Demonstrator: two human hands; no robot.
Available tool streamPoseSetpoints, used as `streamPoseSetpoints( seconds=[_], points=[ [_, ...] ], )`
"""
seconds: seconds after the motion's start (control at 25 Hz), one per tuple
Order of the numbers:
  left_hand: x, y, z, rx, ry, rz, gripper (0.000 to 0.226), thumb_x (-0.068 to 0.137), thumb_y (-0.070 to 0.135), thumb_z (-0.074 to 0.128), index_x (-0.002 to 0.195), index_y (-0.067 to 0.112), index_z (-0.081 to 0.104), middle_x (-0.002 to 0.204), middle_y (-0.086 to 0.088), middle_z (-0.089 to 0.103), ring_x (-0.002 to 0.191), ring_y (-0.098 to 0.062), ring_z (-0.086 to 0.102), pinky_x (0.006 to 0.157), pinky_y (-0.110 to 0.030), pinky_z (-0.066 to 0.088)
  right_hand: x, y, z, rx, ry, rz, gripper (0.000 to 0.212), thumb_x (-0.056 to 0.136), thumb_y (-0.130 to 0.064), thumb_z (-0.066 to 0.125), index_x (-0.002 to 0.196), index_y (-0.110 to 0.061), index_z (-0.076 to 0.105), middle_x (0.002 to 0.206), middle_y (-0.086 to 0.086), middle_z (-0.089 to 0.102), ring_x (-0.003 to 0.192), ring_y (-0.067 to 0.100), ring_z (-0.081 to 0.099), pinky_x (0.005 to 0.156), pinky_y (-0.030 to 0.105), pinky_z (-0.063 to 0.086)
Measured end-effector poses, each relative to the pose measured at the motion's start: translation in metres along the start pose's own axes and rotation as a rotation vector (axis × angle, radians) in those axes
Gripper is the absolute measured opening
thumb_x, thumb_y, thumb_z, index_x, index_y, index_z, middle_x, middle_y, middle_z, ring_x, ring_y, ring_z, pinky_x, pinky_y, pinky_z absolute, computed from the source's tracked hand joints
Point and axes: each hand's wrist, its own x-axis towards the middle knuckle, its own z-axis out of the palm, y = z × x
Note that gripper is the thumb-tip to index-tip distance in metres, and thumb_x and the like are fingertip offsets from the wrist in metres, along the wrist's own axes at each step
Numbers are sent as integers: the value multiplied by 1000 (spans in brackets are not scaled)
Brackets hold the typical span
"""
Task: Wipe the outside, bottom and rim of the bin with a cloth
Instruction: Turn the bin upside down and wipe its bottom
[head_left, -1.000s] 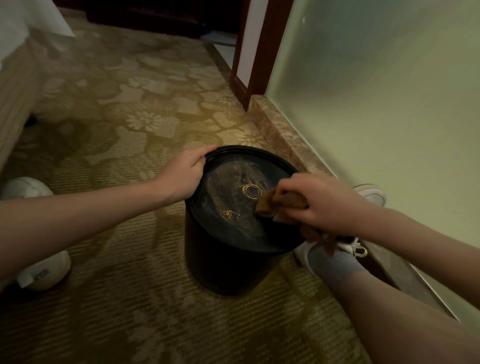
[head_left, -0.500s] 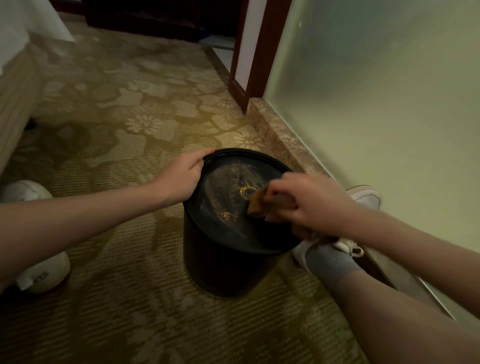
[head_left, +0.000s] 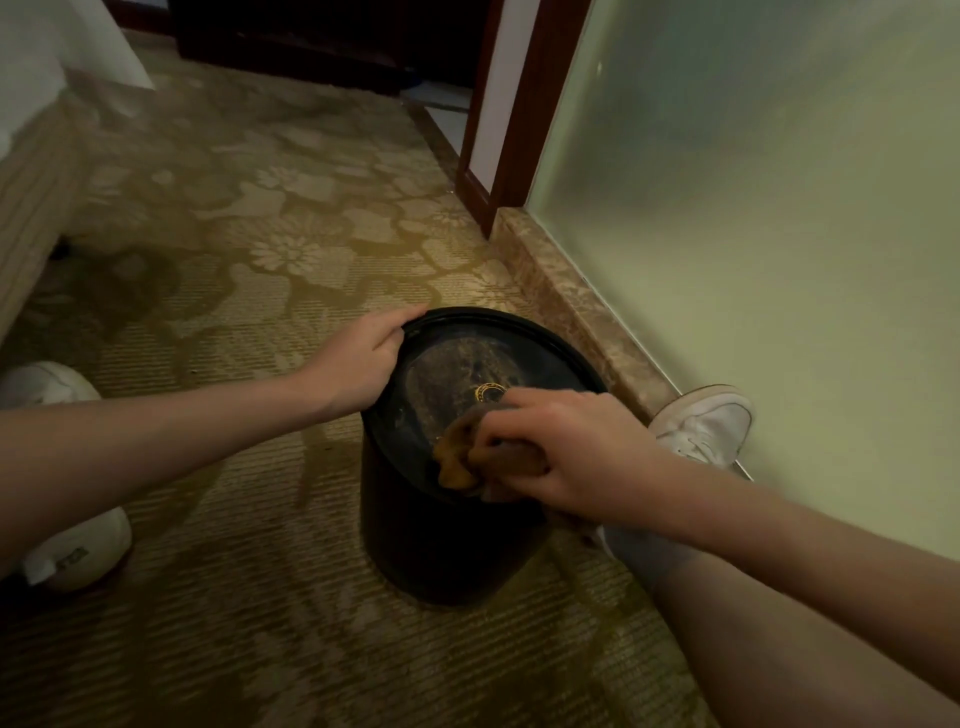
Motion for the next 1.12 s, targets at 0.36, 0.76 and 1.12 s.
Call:
streamPoseSetpoints(
  seconds=[0.36,0.76,1.12],
  points=[
    [-3,9,-2,49,15,-36,42,103,13,32,143,21,44,146,-4,44,136,-21,37,109,-28,29,10,38,-3,-47,18,199,23,84,-52,55,101,-36,59,94,-13,52,93,18,62,69,32,48],
    [-2,12,-1,-25,-4,-51,42,104,14,30,143,21,44,146,-2,44,137,-19,37,112,-29,31,41,85,-2,-94,111,433,5,88,-32,58,91,-29,62,87,-9,51,94,27,63,67,33,42],
    [-1,3,3,10,33,-37,41,102,11,34,141,17,47,146,-7,46,136,-21,38,114,-33,29,12,11,-3,86,-25,15,44,83,-46,59,125,-44,45,117,-16,61,108,12,61,80,38,54]
  ],
)
